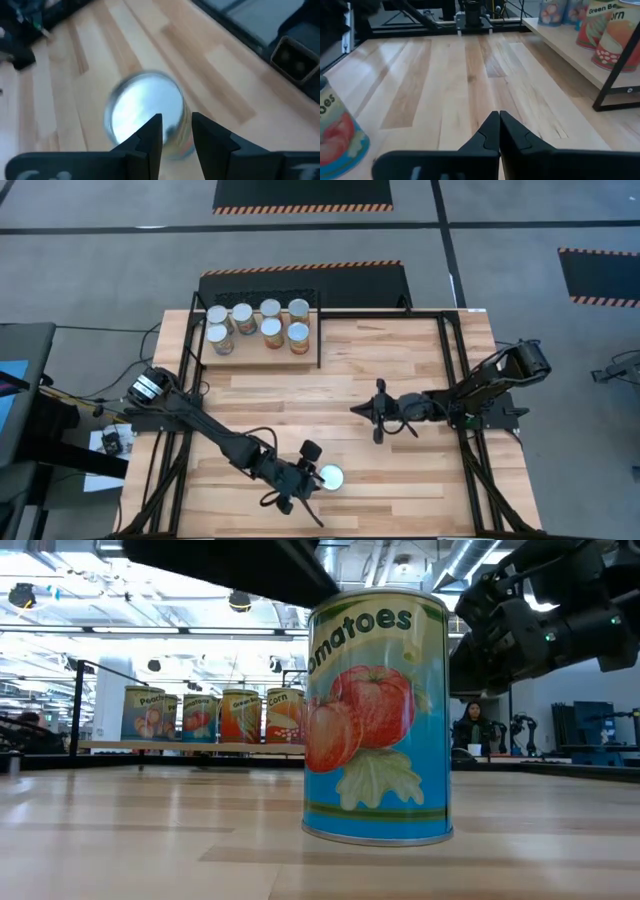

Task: Pick and place cans onto a shelf
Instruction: Put the canned tomatoes on the shelf aligned with the other canned tomatoes on the shelf

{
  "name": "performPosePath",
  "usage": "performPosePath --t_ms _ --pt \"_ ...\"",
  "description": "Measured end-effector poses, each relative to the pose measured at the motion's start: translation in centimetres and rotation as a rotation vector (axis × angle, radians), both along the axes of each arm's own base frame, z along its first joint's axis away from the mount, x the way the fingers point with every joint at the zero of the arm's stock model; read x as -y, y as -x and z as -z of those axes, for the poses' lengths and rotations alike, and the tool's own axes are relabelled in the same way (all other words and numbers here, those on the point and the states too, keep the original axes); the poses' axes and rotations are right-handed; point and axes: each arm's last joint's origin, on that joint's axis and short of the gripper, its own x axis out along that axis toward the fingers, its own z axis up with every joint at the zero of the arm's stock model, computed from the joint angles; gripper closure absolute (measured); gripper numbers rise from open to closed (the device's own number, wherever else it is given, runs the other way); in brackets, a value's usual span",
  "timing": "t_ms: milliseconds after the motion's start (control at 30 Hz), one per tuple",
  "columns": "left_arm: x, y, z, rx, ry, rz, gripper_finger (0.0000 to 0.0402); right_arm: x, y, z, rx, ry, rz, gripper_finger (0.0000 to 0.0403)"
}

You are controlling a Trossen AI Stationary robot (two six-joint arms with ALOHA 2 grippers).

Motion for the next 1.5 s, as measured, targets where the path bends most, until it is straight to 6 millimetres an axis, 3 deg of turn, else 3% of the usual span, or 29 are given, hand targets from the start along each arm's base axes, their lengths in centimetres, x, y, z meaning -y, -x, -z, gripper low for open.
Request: performPosePath --t_ms 233,367,433,533,667,933,1133,1300,1500 --pt "-0.5 -0.9 1.1 0.001 -0.023 -0.041 0.0312 0.1 0.0 -0.1 0.009 -0.002 0.007 0.0383" --pt "-0.6 -0.9 1.1 0.005 -0.064 -0.007 0.0362 0.1 0.0 0.0 0.002 -0.001 0.003 0.0387" --pt "-0.7 -0.7 0.8 0.008 -0.079 0.005 0.0389 0.0 0.0 0.0 0.002 -0.008 0.002 0.0387" --pt "-1.0 -0.3 0.2 -0.001 -0.09 0.008 0.0396 -0.2 0.1 0.1 -0.007 -0.016 -0.003 0.0384" --pt "-2.4 0.6 -2.4 0.004 -0.096 -0.047 0.04 -0.6 0.2 0.1 -0.009 -0.023 -0.02 0.0382" --pt "-7.4 4.5 -8.1 -0.046 -0.101 -0.307 0.0401 -1.9 0.5 0.0 0.001 -0.013 -0.029 0.0389" --pt "-11.8 8.3 -10.8 -0.091 -0.146 -0.562 0.0401 -2.4 0.6 0.0 0.007 -0.023 -0.028 0.0384" --pt "-15.3 11.5 -11.0 -0.086 -0.134 -0.756 0.0401 -2.8 0.8 0.0 0.006 -0.029 -0.038 0.0388" --pt "-19.1 15.8 -8.7 -0.075 -0.078 -0.936 0.0401 -3.4 1.0 0.0 0.008 -0.028 -0.05 0.0386"
